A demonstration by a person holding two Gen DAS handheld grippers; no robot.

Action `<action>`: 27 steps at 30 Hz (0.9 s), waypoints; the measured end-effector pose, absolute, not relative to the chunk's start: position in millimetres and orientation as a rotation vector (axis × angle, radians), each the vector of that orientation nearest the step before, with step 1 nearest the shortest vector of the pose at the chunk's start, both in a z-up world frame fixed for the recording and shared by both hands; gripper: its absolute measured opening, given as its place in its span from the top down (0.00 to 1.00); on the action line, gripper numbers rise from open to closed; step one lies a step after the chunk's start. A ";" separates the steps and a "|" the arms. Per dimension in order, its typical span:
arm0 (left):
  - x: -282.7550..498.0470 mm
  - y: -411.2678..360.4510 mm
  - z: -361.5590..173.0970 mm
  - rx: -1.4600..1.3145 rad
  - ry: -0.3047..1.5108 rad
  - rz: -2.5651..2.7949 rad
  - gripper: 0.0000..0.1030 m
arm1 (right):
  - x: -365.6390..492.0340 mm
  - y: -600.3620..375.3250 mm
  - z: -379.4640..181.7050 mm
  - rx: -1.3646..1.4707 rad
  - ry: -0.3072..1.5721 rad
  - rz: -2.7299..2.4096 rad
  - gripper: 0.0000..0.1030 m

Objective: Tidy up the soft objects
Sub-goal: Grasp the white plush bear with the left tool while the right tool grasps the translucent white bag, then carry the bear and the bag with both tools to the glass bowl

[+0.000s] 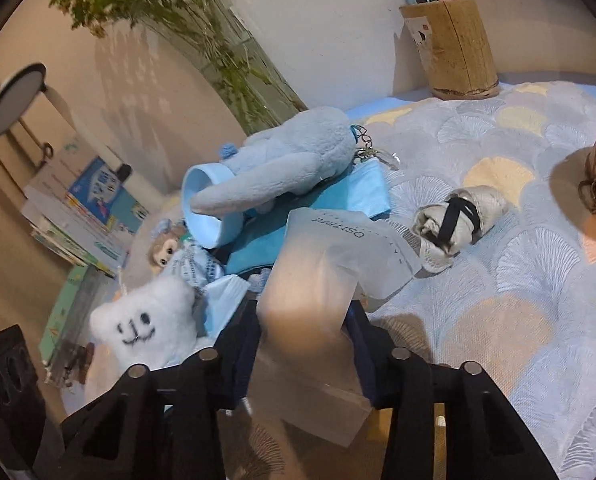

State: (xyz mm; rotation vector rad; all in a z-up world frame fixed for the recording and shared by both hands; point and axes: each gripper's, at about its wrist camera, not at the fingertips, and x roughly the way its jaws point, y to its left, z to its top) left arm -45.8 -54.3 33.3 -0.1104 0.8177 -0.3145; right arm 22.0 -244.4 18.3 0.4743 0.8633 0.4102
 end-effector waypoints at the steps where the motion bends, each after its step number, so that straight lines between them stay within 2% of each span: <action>1: -48.4 -53.8 34.9 -0.126 0.815 -0.325 0.68 | 19.8 -246.7 20.5 0.487 0.848 0.427 0.61; 14: -70.9 -68.6 49.8 -0.309 0.940 -0.444 0.68 | -18.8 -261.7 55.7 0.465 0.792 0.487 0.61; 27: -83.4 -180.9 85.7 -0.200 0.900 -0.625 0.68 | -70.2 -367.9 89.3 0.522 0.731 0.372 0.61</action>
